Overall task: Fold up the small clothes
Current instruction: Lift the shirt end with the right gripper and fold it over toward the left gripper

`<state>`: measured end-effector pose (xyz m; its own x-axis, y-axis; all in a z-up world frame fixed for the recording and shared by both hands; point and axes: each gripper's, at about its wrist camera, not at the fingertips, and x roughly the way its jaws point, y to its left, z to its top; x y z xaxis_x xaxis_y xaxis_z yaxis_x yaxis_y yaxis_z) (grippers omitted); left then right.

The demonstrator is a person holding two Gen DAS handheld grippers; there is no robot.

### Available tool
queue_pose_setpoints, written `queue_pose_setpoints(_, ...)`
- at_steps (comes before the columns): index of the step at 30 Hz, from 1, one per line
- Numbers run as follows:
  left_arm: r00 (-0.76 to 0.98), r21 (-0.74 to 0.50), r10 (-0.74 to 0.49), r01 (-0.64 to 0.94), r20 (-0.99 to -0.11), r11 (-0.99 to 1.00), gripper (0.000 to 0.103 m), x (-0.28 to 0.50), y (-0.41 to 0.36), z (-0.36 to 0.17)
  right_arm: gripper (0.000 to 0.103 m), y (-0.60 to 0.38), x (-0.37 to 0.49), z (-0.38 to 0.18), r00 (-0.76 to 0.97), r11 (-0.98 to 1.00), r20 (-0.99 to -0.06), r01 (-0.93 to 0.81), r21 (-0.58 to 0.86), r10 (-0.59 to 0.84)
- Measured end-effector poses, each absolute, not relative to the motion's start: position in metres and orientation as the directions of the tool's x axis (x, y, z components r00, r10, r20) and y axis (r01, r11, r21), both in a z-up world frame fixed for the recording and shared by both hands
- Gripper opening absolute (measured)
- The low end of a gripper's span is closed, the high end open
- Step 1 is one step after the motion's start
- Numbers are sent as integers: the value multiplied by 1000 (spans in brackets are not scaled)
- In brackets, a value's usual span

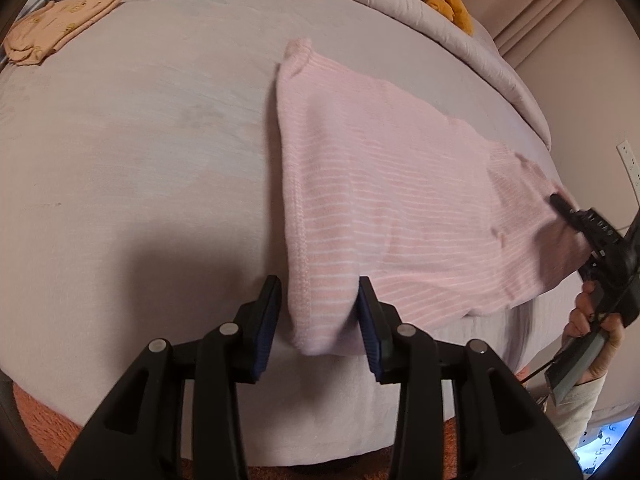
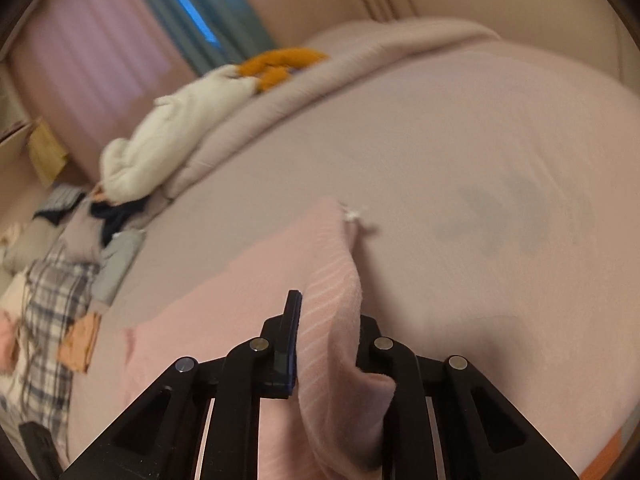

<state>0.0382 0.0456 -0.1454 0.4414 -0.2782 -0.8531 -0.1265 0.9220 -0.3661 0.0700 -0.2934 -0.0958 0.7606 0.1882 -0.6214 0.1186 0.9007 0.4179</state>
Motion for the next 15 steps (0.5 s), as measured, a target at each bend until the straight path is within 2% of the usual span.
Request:
queue_pose_setpoints(3, 452, -370, -274, -137, -849, 919, 40, 34, 51, -142, 18, -265, 70, -75, 775, 908, -573, -3, 420, 267)
queue_pose_setpoints(6, 457, -371, -272, -142, -847, 918, 40, 29, 56, -139, 17, -234, 71, -70, 762, 920, -565, -104, 378, 318)
queue_pose_setpoints(11, 473, -366, -261, -145, -842, 919, 41, 24, 59, -131, 13, -185, 69, -86, 674, 903, -607, -249, 350, 421)
queue_pose_setpoints(15, 480, -361, -251, -151, -841, 920, 41, 23, 60, -129, 8, -155, 65, -114, 570, 885, -678, -328, 330, 464)
